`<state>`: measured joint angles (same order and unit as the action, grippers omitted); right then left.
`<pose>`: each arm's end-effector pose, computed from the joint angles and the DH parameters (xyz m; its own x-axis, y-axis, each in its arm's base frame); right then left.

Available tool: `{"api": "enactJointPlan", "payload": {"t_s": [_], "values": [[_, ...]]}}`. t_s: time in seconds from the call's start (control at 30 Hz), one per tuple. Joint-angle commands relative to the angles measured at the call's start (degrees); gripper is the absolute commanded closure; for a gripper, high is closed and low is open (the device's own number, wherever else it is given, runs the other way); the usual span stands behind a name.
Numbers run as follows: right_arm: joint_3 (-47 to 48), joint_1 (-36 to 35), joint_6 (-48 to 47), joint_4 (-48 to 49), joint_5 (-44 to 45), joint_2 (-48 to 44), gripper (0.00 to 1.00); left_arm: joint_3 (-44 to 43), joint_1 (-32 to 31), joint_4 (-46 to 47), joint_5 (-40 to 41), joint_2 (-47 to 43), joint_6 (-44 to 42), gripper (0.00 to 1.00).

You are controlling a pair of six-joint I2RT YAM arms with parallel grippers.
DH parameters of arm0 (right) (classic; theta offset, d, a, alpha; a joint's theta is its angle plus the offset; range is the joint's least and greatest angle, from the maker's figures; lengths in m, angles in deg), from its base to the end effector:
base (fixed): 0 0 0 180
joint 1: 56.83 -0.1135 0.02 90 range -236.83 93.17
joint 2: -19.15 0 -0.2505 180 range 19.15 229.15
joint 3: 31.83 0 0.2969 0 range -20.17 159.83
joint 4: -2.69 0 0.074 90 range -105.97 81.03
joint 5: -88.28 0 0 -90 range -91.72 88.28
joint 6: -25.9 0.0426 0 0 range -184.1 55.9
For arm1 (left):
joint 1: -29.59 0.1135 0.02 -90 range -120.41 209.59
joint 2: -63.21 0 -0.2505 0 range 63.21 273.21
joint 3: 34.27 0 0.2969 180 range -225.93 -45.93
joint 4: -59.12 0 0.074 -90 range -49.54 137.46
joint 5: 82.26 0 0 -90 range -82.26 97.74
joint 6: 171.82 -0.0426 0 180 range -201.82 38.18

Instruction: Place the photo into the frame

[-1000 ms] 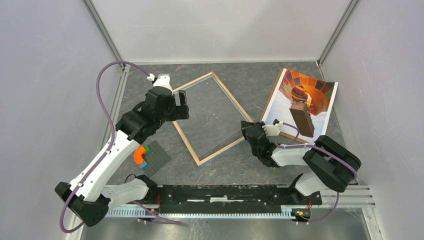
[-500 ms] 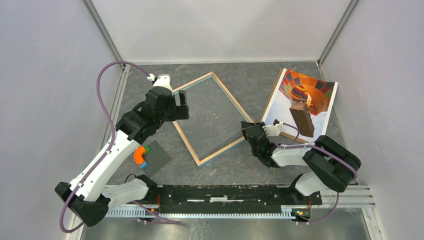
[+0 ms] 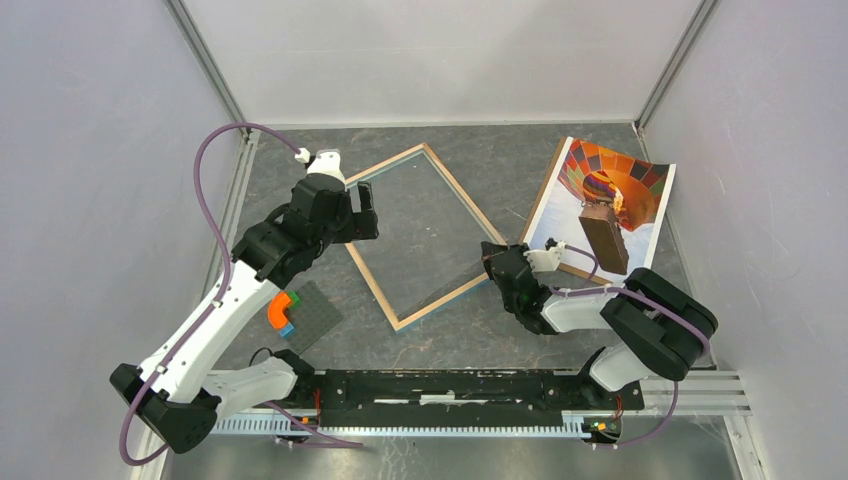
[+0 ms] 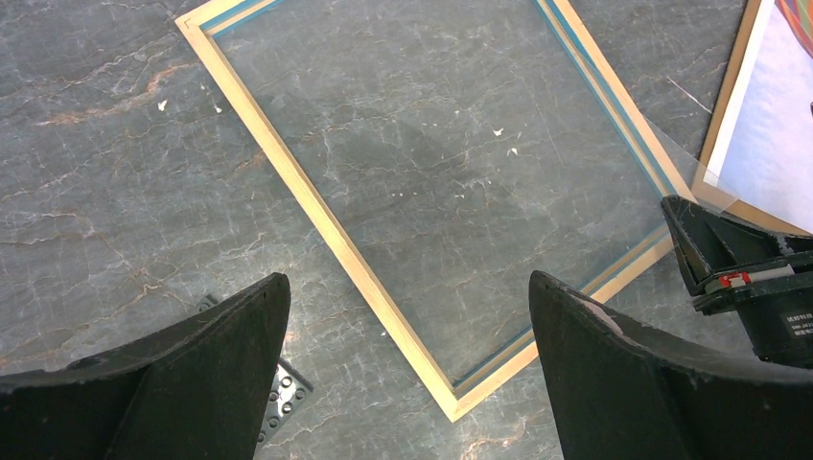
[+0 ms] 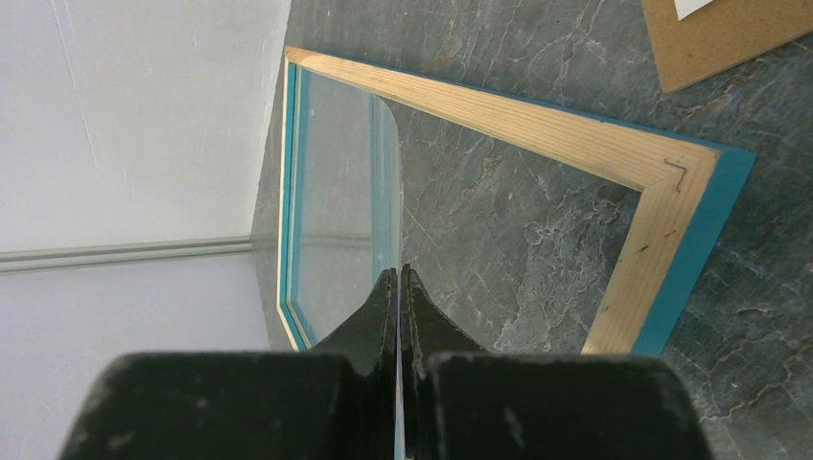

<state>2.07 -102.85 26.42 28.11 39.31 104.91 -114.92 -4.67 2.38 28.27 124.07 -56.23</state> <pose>0.2145 0.1820 0.0825 -0.1319 0.9497 -0.2842 0.3104 0.3118 0.8980 0.2302 -0.1388 0.3644 -0.5757 -0.0973 -0.8118 0.0520 0.9865 -0.1550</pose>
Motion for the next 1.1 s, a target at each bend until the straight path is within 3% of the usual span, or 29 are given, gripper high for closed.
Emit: {"api": "enactJointPlan", "payload": {"t_s": [0.0,0.13,0.17,0.33,0.4,0.67,0.9,1.07], "values": [[-0.53,-0.03,-1.87,3.33,1.71,0.22,1.0,0.07,-0.46,1.54,0.74,-1.5,-3.26,0.0],[-0.77,-0.01,-1.76,3.77,1.77,0.63,1.0,0.01,-0.48,1.5,0.65,-1.57,-3.22,0.0],[-0.75,0.01,-1.72,3.77,1.78,0.67,0.95,-0.02,-0.48,1.5,0.67,-1.55,-3.19,0.0],[1.79,-0.05,-3.94,-2.7,2.93,-1.81,0.52,0.09,-0.49,1.5,0.96,-1.77,-3.27,0.0],[2.99,-0.03,-4.57,-5.89,2.92,-2.5,0.41,0.17,-0.47,1.54,0.92,-1.77,-3.26,0.0],[5.07,-0.01,-3.57,-10.74,0.55,-1.96,0.27,0.43,-0.48,1.68,1.28,-2.17,-3.26,0.0],[11.95,-0.04,-1.2,-23.0,-3.35,-0.1,0.02,0.46,-0.45,1.59,1.46,-2.59,-3.35,0.0],[19.21,-0.07,1.31,-36.84,-5.34,1.66,0.02,0.73,-0.51,1.63,1.44,-2.93,-3.41,0.0]]}}
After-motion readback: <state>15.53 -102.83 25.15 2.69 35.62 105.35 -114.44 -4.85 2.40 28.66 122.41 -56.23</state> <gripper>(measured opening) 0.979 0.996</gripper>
